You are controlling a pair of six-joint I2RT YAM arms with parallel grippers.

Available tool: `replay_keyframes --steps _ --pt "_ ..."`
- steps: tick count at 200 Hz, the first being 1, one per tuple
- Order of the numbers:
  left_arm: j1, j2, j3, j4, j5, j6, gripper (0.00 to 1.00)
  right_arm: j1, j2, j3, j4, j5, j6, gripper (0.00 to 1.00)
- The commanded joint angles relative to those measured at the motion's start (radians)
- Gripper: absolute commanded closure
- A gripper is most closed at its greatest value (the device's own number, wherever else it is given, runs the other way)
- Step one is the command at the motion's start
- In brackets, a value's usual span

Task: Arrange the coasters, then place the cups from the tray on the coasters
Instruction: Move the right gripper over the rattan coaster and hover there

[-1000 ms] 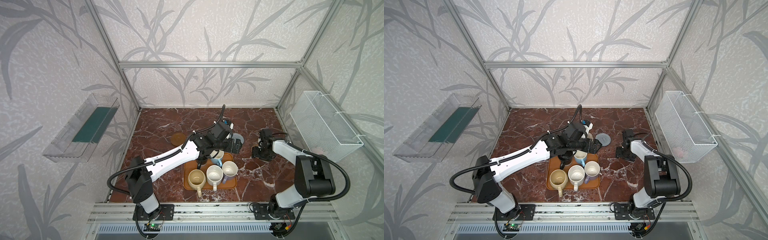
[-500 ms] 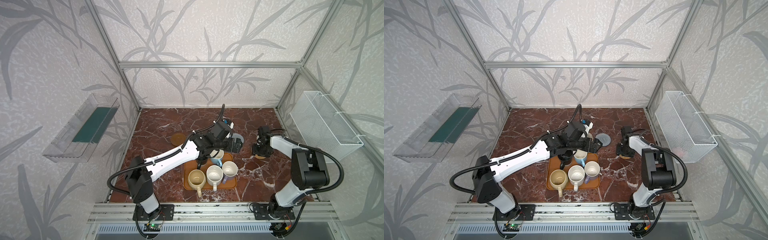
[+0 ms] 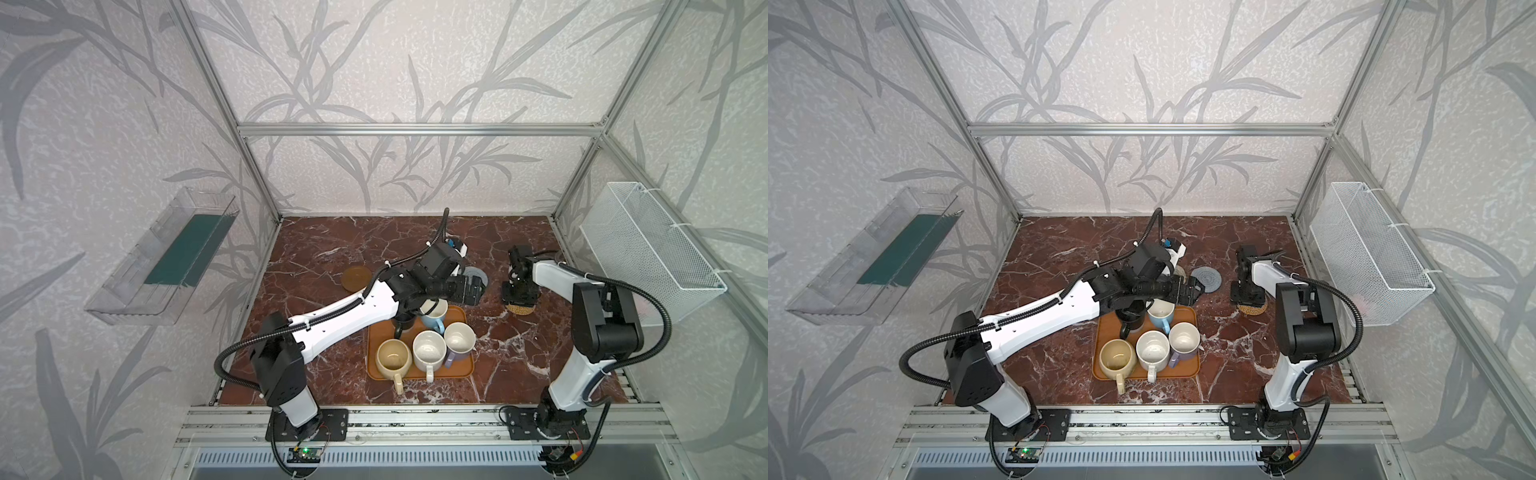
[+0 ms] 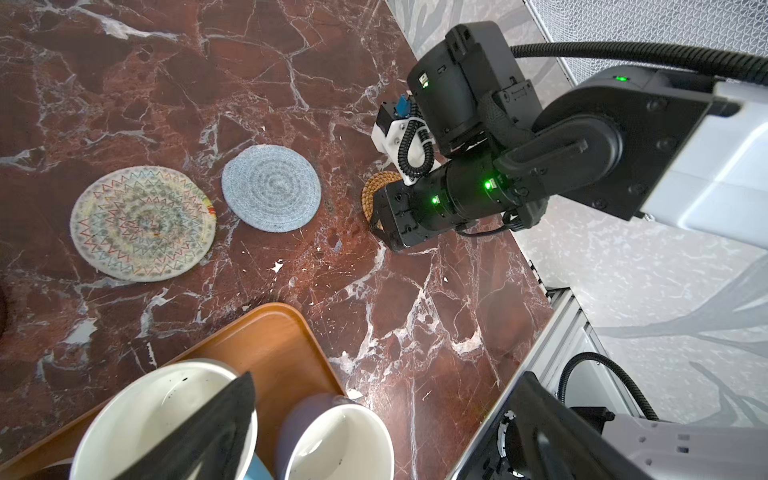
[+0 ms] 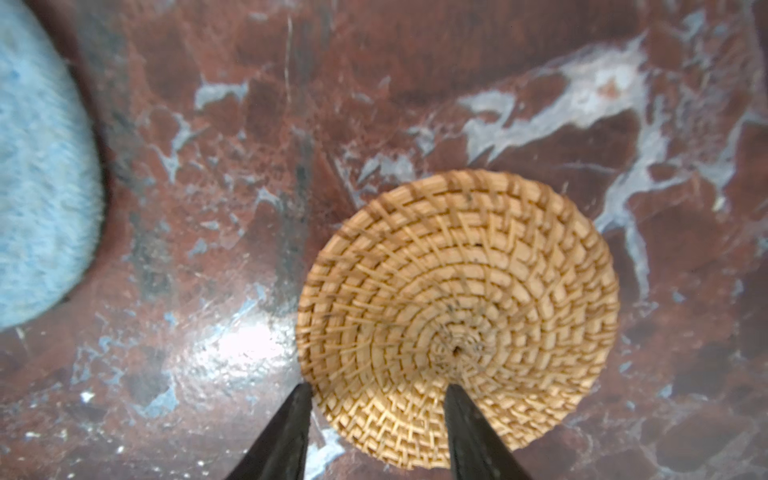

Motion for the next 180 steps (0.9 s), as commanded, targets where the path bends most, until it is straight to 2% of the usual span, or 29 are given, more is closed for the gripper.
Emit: replay_keyframes --steps 1,139,180 --pt "0.006 -0.025 -0.02 0.018 0.001 0.004 0.01 0.0 0.065 0.032 -0.032 -0.029 -0.019 0.5" --pt "0.037 -0.05 -0.038 0.024 0.025 -0.02 0.01 -0.001 0.272 0.29 -0.086 -0.067 -0.032 0.52" --pt "0.038 -0.042 -0.034 0.032 0.027 -0.029 0.01 0.001 0.293 0.336 -0.091 -0.094 -0.043 0.53"
